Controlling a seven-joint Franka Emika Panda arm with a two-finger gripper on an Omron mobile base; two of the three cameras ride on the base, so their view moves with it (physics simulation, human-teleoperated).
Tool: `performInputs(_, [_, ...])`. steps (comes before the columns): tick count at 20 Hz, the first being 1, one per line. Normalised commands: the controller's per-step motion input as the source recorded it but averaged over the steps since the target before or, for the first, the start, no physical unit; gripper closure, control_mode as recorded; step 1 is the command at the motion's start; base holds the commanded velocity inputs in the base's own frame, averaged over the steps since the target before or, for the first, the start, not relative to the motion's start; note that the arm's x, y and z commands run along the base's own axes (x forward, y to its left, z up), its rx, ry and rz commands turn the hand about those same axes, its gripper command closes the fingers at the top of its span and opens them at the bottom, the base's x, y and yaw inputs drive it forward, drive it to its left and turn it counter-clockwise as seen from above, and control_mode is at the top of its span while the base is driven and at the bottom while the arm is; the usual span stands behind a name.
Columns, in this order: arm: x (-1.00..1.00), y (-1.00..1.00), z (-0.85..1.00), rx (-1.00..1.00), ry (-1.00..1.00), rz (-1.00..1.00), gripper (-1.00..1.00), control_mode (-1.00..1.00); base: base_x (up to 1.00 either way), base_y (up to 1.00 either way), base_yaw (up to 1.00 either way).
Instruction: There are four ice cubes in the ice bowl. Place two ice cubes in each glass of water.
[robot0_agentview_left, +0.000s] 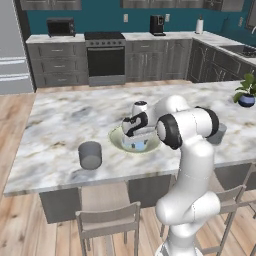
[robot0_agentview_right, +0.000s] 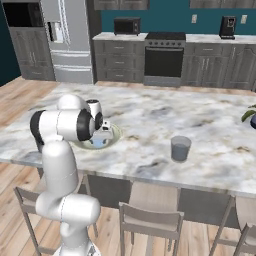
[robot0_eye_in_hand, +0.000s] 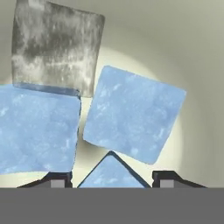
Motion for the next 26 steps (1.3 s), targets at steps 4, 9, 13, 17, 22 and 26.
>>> performInputs(4, [0.0, -0.02, 0.64, -0.01, 0.0, 0.0, 1.0, -1.0, 0.0, 0.0, 0.0])
performInputs(9, [-0.05, -0.07, 1.0, -0.1, 0.0, -0.04, 1.0, -1.0, 0.0, 0.0, 0.0])
performInputs(13, [-0.07, -0.29, 1.0, -0.14, 0.01, -0.05, 1.0, -1.0, 0.0, 0.0, 0.0])
performInputs(17, [-0.13, -0.42, 0.84, -0.1, 0.0, 0.0, 1.0, -1.0, 0.0, 0.0, 0.0])
performInputs(22, [-0.34, -0.49, 0.31, 0.0, 0.0, 0.01, 1.0, -1.0, 0.0, 0.0, 0.0])
performInputs(26, [-0.38, -0.58, 0.11, 0.0, 0.0, -0.01, 1.0, -1.0, 0.0, 0.0, 0.0])
